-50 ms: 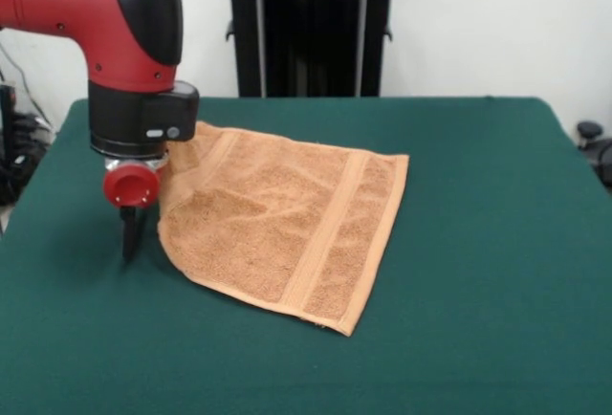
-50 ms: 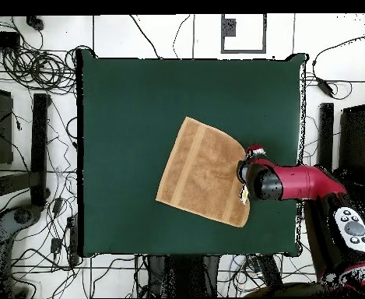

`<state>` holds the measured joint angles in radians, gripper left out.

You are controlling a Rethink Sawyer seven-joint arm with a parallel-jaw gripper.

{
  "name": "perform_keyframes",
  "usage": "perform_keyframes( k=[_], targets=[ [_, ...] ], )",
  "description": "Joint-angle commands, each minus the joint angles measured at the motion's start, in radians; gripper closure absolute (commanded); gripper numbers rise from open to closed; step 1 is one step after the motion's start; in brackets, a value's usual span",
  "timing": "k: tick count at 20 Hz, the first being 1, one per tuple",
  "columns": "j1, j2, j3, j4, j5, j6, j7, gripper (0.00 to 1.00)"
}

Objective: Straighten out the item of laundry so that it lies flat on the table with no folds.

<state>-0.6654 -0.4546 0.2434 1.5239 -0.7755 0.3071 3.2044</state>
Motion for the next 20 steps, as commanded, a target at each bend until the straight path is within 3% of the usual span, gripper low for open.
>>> perform_keyframes(
  k=[1,12,20],
  targets=[
    [0.059,0.046,0.223,0.152,0.086,-0.002,-0.133,0.00],
    [0.007,0.022,0.307,0.201,0.176,0.007,-0.114,0.00],
    [0.159,-0.073,0.170,0.145,0.190,0.123,-0.079,0.00]
  ],
)
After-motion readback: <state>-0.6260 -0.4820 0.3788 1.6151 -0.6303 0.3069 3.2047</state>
